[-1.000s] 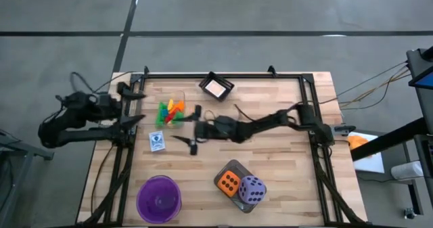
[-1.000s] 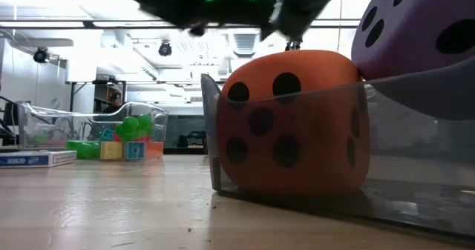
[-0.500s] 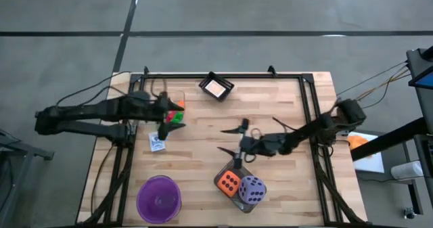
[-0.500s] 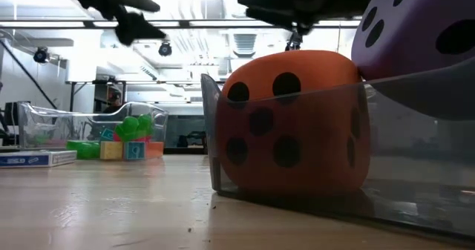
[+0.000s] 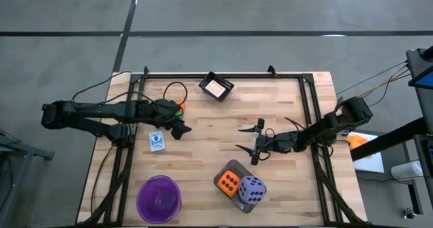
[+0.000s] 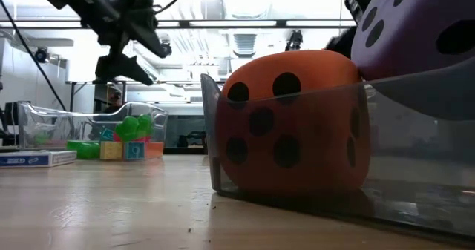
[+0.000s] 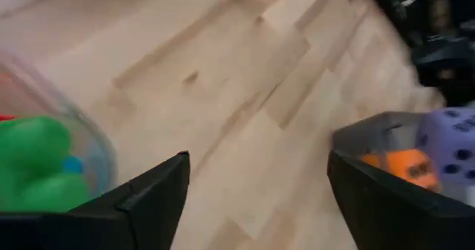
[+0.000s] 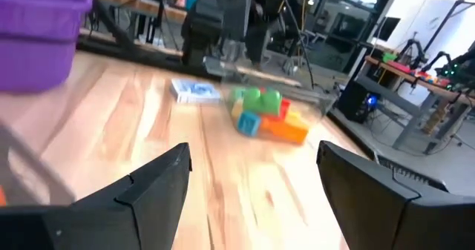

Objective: Pick & Place Toys
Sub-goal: Put the blue playing card box into the black bin

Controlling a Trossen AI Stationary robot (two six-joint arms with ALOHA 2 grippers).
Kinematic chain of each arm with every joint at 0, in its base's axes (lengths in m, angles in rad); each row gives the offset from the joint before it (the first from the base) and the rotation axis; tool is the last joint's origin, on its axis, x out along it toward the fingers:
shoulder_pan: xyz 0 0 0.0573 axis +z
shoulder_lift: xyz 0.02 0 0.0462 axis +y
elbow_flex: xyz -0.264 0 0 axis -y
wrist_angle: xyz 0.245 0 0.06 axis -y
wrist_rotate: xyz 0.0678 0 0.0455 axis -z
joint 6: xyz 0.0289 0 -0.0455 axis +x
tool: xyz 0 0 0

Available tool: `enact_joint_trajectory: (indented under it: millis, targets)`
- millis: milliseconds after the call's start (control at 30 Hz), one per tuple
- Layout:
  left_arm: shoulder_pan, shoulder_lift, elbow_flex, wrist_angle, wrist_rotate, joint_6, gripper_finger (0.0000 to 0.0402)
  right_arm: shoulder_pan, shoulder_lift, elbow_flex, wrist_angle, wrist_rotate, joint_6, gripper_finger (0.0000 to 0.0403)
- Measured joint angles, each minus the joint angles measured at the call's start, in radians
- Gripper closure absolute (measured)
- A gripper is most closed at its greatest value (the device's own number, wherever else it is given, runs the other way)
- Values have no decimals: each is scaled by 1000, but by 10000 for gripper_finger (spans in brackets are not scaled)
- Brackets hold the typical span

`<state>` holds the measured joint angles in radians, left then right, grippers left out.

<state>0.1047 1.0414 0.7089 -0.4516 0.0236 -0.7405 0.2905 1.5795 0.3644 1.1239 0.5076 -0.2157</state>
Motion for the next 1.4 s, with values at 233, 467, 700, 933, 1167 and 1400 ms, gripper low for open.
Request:
enact_joint_trajectory:
  millis: [233,467,700,933,1167,1400]
  targets:
    - [-29,-51,0,-30,88,-65,128,0,2,-88,38,-1,26,113]
    - [-116,-100,0,-190,102,22,125,0,2,-103,39,-3,29,113]
    - [-133,-89,-3,-207,106,-275,90,0,2,-102,41,-3,64,113]
    - [-147,-88,-31,-234,98,-521,66,0,3,-102,32,-4,79,113]
    - [-150,-88,-107,-241,97,-604,8,1,3,-106,-13,-4,79,113]
    - [-150,-88,-172,-238,99,-668,16,1,3,-107,-13,-4,70,113]
